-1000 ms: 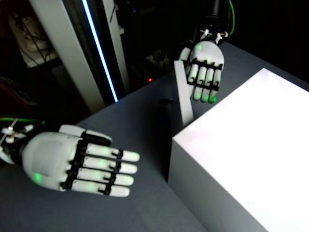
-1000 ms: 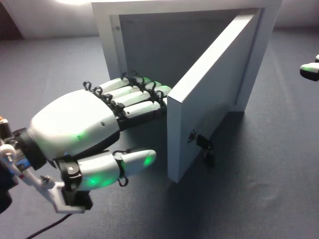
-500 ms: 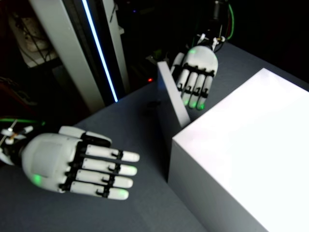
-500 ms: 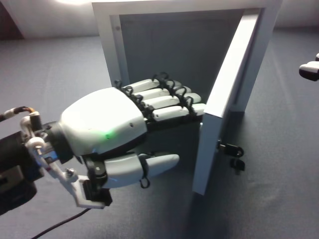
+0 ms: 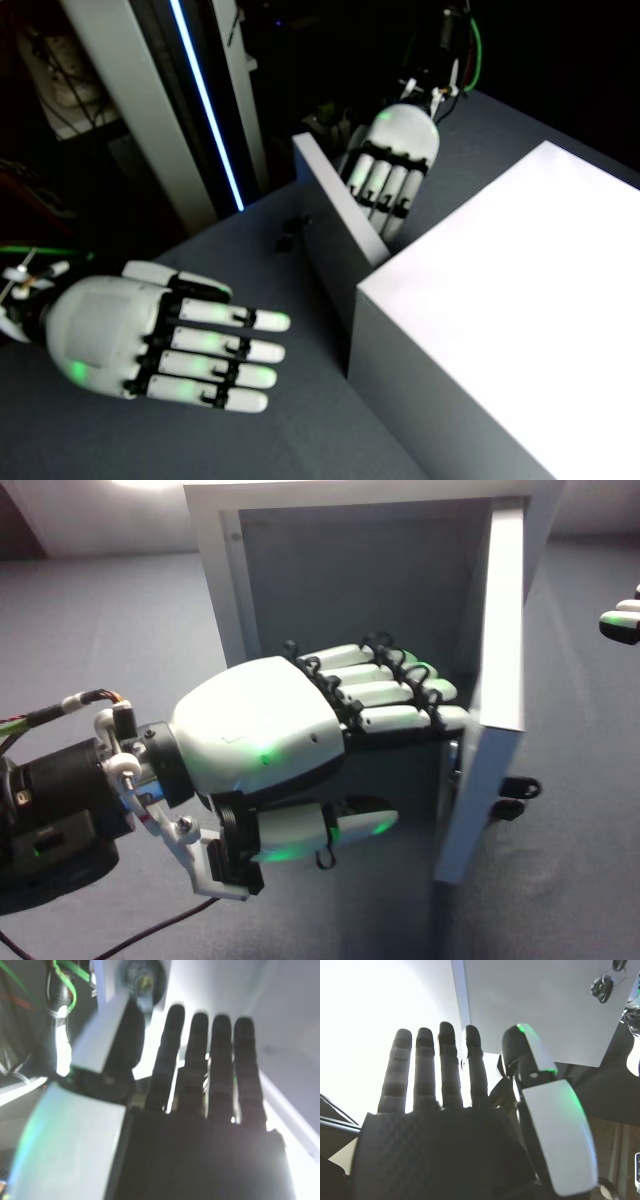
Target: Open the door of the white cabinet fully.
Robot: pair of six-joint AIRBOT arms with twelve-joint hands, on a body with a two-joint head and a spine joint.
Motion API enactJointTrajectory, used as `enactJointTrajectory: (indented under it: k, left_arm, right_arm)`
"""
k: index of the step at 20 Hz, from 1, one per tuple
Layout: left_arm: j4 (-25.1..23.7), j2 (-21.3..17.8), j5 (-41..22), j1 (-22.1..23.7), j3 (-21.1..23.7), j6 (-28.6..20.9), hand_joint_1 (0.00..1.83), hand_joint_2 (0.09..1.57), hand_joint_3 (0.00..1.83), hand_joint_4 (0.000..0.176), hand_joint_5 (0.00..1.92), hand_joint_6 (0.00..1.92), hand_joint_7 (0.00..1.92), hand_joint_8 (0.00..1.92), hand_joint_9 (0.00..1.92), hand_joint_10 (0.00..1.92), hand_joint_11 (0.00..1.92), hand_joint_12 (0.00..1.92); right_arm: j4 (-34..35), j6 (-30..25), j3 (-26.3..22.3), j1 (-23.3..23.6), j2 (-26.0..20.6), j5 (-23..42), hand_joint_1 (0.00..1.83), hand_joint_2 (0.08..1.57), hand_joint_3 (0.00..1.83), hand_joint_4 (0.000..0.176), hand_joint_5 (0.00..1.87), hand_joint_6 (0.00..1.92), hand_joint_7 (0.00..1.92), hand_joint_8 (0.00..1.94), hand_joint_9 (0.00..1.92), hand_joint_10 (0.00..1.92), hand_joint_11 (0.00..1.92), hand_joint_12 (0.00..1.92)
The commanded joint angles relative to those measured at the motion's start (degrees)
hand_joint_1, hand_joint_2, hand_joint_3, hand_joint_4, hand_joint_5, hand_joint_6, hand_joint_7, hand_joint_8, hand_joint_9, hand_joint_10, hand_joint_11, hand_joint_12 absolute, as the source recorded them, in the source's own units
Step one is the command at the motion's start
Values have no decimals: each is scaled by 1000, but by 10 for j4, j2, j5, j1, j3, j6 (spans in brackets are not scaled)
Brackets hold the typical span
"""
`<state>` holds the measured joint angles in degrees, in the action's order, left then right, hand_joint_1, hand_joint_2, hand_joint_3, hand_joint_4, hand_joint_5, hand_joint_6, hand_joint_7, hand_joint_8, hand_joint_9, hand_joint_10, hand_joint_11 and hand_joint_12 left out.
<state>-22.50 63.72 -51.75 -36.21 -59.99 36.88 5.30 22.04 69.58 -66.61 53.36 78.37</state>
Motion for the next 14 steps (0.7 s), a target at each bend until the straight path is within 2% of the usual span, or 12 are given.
enactJointTrajectory:
  k: [1,2,3,4,5,6,8,9,10,11,12,14]
  left_arm:
    - [5,4,-69,9,-1,-4,441,1464,0,0,303,5,260,2,218,3,113,281]
    - [3,7,-68,12,-2,-5,613,1404,0,0,227,7,210,5,176,4,80,262]
    - [-1,13,-66,16,-4,-5,762,1343,0,0,248,4,238,4,197,3,109,258]
    - [-4,17,-64,19,-6,-6,769,1332,0,0,244,2,239,1,203,3,116,254]
    - [-8,22,-61,23,-8,-8,732,1338,0,0,237,0,265,8,237,12,155,261]
    - [-13,26,-58,26,-9,-10,680,1338,0,0,218,0,261,1,244,2,181,218]
    - [-17,34,-56,33,-12,-10,603,1372,10,0,145,0,165,0,181,0,155,182]
    - [-18,38,-56,35,-14,-10,599,1368,7,0,121,0,129,0,147,0,127,166]
    - [-20,42,-54,39,-16,-10,605,1356,1,0,129,3,145,5,152,3,134,161]
    - [-22,46,-53,42,-16,-10,662,1314,0,0,156,10,160,9,166,7,150,162]
    - [-22,50,-53,43,-16,-10,532,1385,16,0,162,9,168,8,178,8,176,170]
    - [-21,63,-55,46,-20,-10,461,1456,26,0,159,3,159,1,183,4,187,174]
  right_arm:
    - [17,-6,4,7,1,72,600,1386,0,20,326,0,275,2,170,8,145,38]
    - [17,-7,4,7,1,72,646,1385,0,20,321,1,276,1,164,3,133,35]
    - [17,-7,4,7,1,72,651,1383,0,34,321,1,284,4,173,7,135,36]
    - [17,-7,4,7,1,72,651,1382,0,37,319,0,288,5,174,6,128,33]
    - [17,-7,4,7,1,72,631,1382,0,44,322,1,282,2,167,3,123,32]
    - [17,-7,4,7,1,72,621,1380,0,31,319,0,271,0,156,0,125,33]
    - [17,-7,4,7,1,72,600,1387,1,32,311,1,265,3,149,2,114,31]
    - [17,-7,4,7,2,72,600,1383,0,32,314,2,269,4,158,5,119,33]
    - [17,-7,4,7,2,72,632,1386,0,24,312,1,269,3,159,4,123,36]
    - [17,-7,4,7,2,72,638,1386,0,24,311,0,263,0,158,3,123,36]
    - [17,-7,4,7,2,72,637,1382,0,21,313,1,267,2,159,4,132,41]
    - [17,-7,4,7,3,72,586,1376,0,16,314,1,267,1,171,5,141,50]
